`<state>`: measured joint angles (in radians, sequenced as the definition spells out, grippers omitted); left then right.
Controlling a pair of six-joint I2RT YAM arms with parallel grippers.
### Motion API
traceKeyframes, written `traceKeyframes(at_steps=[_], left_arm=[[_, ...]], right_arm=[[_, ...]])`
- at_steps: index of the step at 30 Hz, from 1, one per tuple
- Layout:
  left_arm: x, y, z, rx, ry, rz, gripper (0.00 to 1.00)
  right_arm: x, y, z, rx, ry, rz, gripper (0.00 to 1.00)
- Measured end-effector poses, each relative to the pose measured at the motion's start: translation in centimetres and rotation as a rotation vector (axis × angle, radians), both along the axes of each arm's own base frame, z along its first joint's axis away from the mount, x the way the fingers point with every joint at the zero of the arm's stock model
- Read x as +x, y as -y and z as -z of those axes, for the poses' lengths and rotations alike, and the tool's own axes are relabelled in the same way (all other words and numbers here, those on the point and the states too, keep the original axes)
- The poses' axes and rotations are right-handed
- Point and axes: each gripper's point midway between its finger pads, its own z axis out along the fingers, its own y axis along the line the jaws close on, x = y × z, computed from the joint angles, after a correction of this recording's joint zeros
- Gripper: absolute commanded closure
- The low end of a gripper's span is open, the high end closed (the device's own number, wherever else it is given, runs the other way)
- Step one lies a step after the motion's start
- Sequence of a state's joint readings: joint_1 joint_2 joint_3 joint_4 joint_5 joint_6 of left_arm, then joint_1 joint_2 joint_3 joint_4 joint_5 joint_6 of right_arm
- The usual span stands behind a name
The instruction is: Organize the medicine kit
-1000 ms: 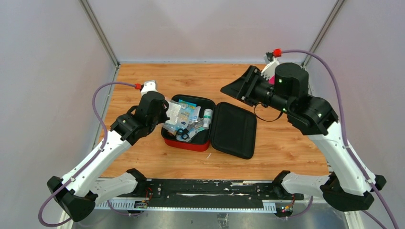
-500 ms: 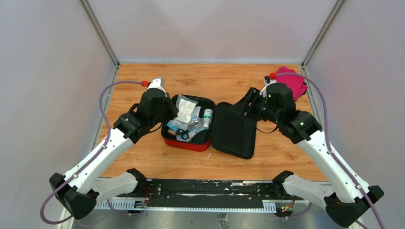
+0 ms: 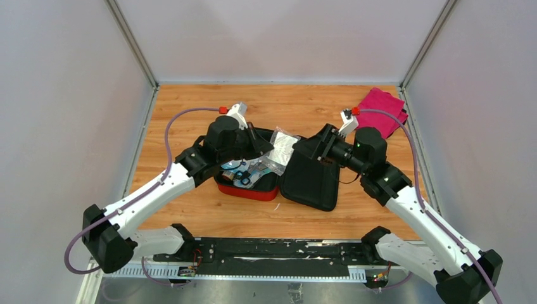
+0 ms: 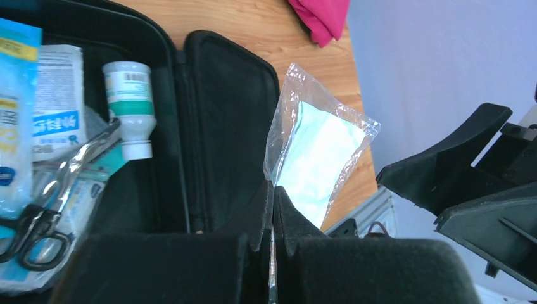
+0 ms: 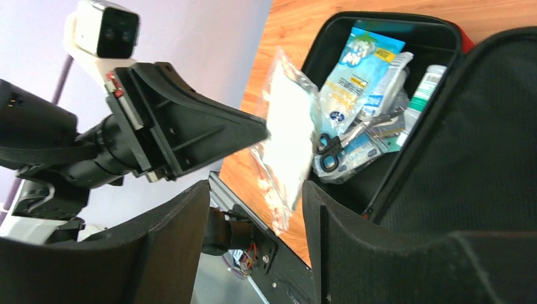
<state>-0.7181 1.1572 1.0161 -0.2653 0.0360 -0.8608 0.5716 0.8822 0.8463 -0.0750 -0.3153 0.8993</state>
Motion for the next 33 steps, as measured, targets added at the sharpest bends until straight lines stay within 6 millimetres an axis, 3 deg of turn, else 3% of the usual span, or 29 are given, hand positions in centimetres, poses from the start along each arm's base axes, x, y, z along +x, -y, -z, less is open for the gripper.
traceKeyframes(at_steps=[5, 10, 23, 33], left_arm=[[-0.2, 1.5, 0.0, -0.033, -0.008, 0.039, 1.0], [-0.4, 2.2, -0.4, -0.059, -0.006, 0.06, 1.0], [-0.3, 2.2, -0.6, -0.065, -0.001, 0.056, 1.0], [-0.4, 2.5, -1.0, -0.084, -0.003, 0.062, 1.0]], right_arm=[[0.2, -0.5, -0.4, 0.033, 0.008, -0.012, 0.5], [0.5, -0.7, 0.7, 0.021, -0.025, -0.011, 0.53], [0.5, -0.2, 2.9, -0.037, -0.092, 0.013, 0.53], [1.0, -0.6, 3.1, -0.034, -0.097, 0.012, 0.62]])
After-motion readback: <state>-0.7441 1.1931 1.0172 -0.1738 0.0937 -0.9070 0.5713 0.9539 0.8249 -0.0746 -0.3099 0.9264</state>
